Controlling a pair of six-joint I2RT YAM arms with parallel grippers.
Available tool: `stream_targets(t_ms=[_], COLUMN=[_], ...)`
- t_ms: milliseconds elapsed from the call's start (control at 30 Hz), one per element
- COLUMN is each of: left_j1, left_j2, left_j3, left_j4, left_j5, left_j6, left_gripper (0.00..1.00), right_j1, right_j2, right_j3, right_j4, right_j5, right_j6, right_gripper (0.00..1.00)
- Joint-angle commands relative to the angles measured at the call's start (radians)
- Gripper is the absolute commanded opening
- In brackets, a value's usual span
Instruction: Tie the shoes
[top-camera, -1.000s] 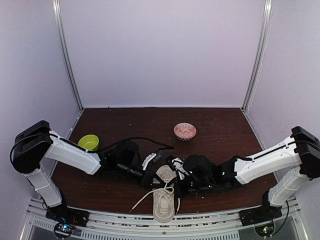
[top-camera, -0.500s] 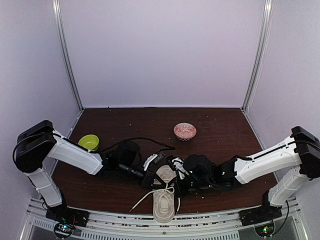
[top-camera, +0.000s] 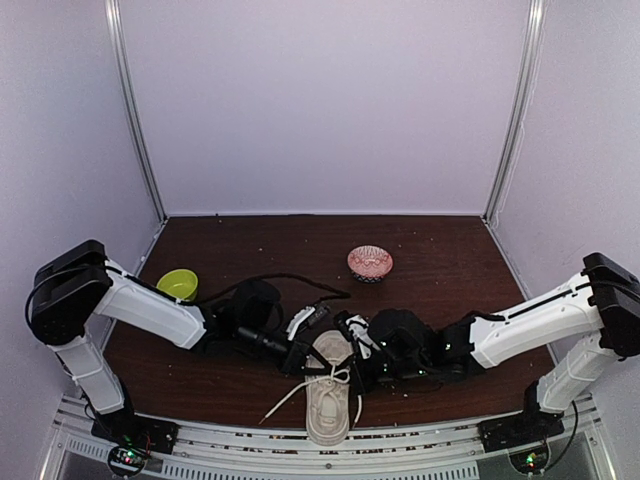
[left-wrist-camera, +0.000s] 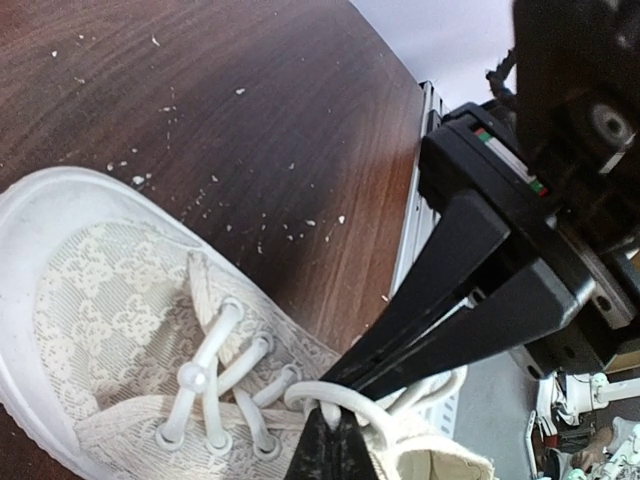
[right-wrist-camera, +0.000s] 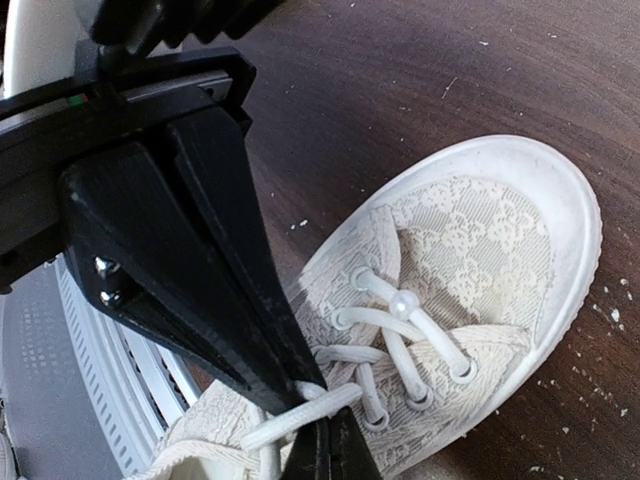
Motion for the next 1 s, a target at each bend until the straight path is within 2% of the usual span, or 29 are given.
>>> stream_targets(t_ms=[0, 233, 500, 633, 800, 900, 967], left_j1=[0.001, 0.001, 0.001, 0.001, 0.001, 0.001, 0.001], left_j2=[-0.042, -0.066, -0.069, -0.071, -0.071, -0.073, -0.077], left_j3=[0.001, -0.009, -0.008, -0.007, -0.008, -0.007, -0.008], left_j4=[0.036, 0.0, -0.008, -0.013, -0.015, -0.014, -0.016], left_j5=[-0.053, -0.086, -0.086, -0.085, -0.083, -0.081, -0.081], left_j6=[0.011, 0.009, 0.005, 0.007, 0.007, 0.007, 0.008], left_gripper=[0.0, 0.0, 0.0, 0.0, 0.0, 0.0, 0.0], right_j1=[0.0, -0.002, 0.023, 0.043, 0.063, 0.07, 0.072], right_j2=[-0.082, -0.226, -0.339, -0.297, -0.199, -0.149, -0.121], right_j3=[-0.033, -0.131, -0.175, -0.127, -0.047, -0.034, -0.028], right_j4=[-0.021, -0.091, -0.025, -0.005, 0.012, 0.057, 0.071], right_j5=[0.05, 0.136, 0.144, 0.159, 0.155, 0.133, 0.132], right_j6=[-0.007, 0.031, 0.068, 0.072, 0.072, 0.08, 0.09], right_gripper=[0.06, 0.33, 0.56, 0.61, 0.62, 0.59, 0.53])
